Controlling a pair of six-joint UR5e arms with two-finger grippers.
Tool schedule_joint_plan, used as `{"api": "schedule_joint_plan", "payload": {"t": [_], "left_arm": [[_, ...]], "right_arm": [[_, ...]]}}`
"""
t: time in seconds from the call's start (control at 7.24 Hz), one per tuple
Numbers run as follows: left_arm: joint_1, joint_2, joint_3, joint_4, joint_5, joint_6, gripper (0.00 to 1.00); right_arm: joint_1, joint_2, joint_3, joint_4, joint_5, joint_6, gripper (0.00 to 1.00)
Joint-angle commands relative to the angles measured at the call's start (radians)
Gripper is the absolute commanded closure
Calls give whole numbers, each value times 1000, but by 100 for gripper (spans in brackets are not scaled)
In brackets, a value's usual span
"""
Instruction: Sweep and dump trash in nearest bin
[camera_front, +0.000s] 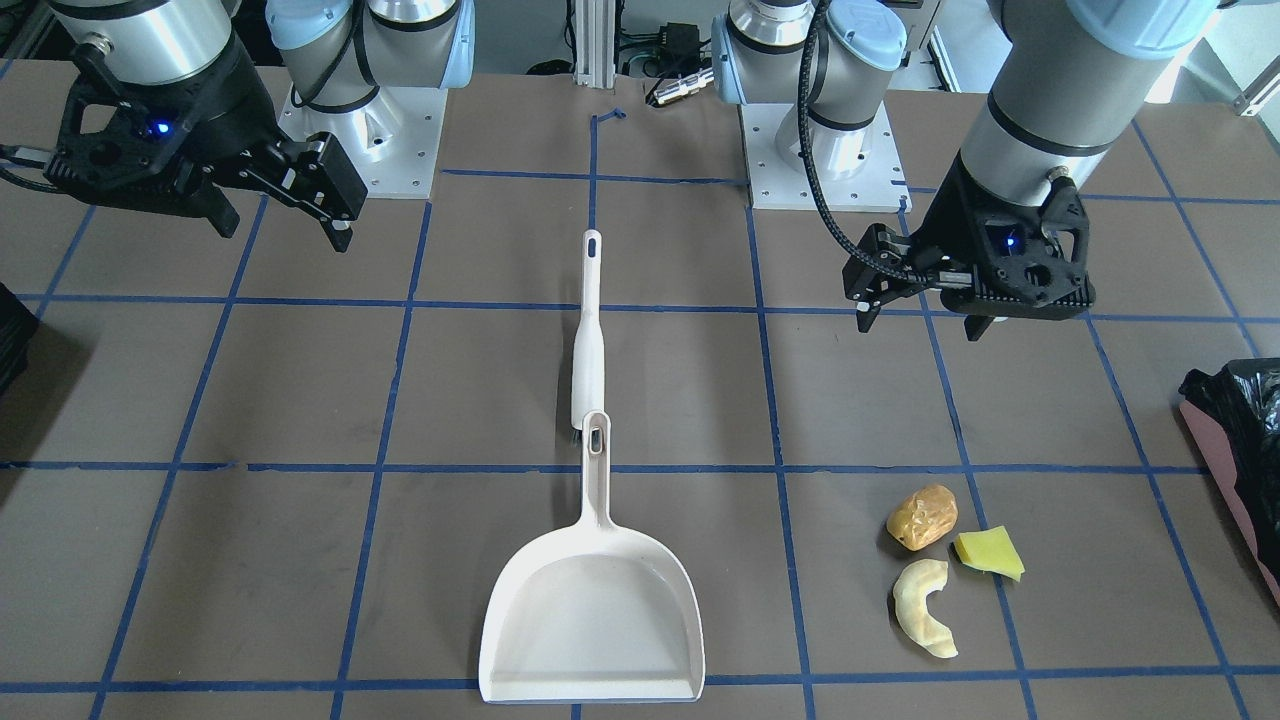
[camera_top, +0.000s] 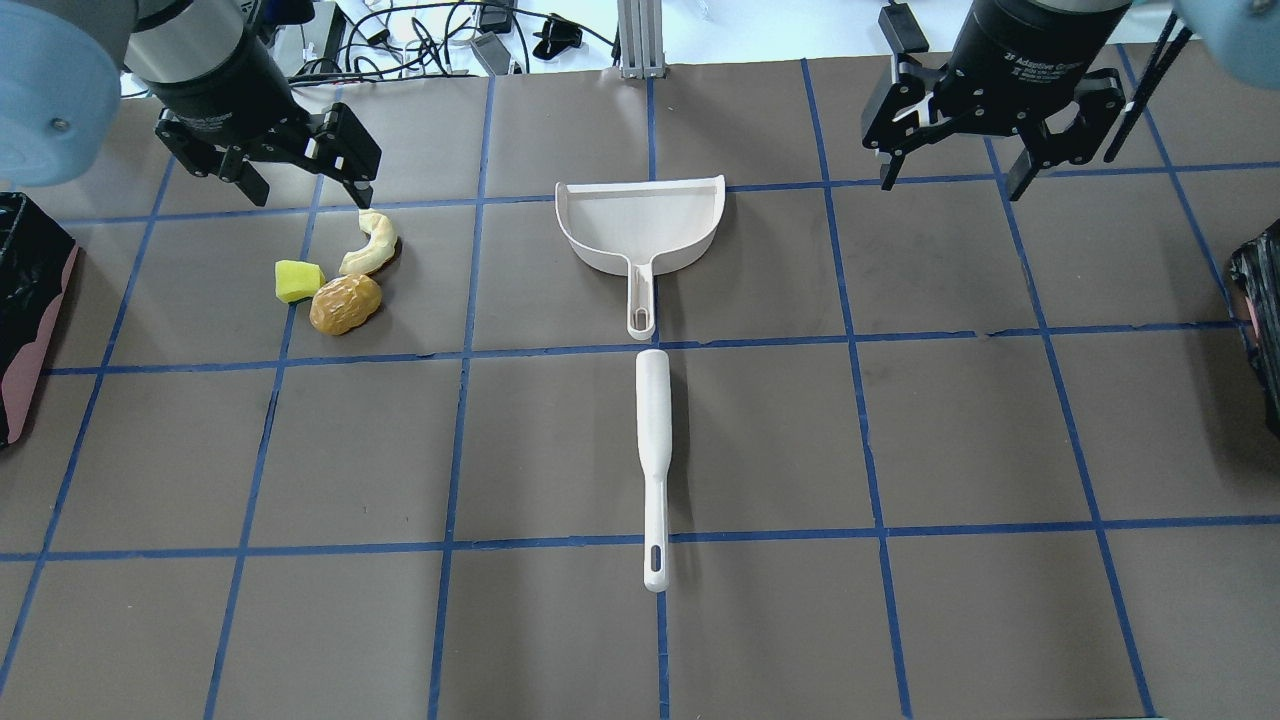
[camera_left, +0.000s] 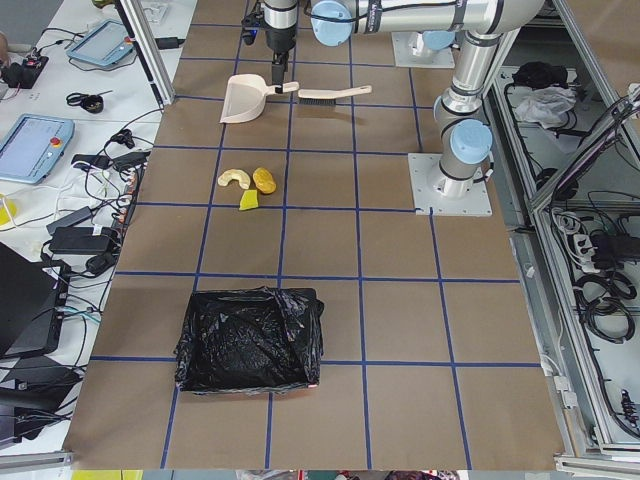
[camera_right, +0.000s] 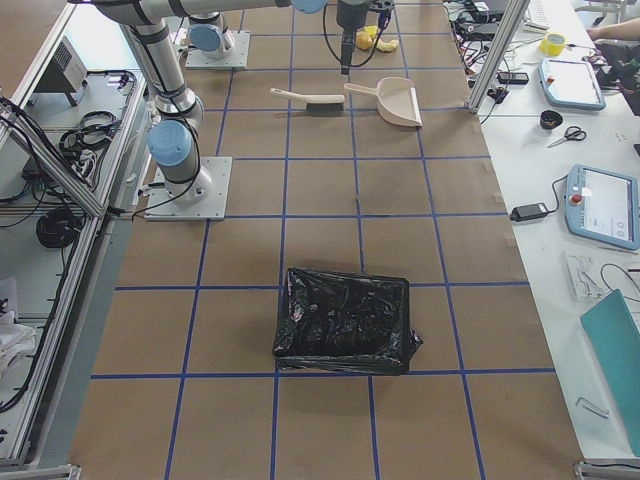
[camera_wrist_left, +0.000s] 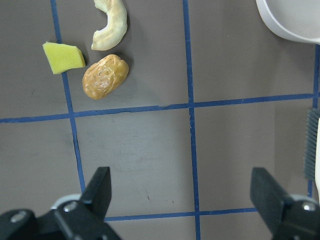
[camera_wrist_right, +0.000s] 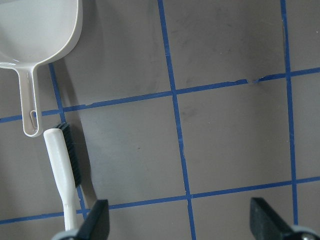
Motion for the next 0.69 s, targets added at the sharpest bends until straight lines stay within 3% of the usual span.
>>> {"api": "schedule_joint_plan", "payload": {"t": [0.0, 0.55], "left_arm": [[2, -10, -5, 15, 2, 4, 0], [12, -9, -5, 48, 3, 4, 0]], "right_arm": [[-1, 0, 0, 0, 0, -2, 0], [-1, 0, 1, 1, 0, -5, 0]]}}
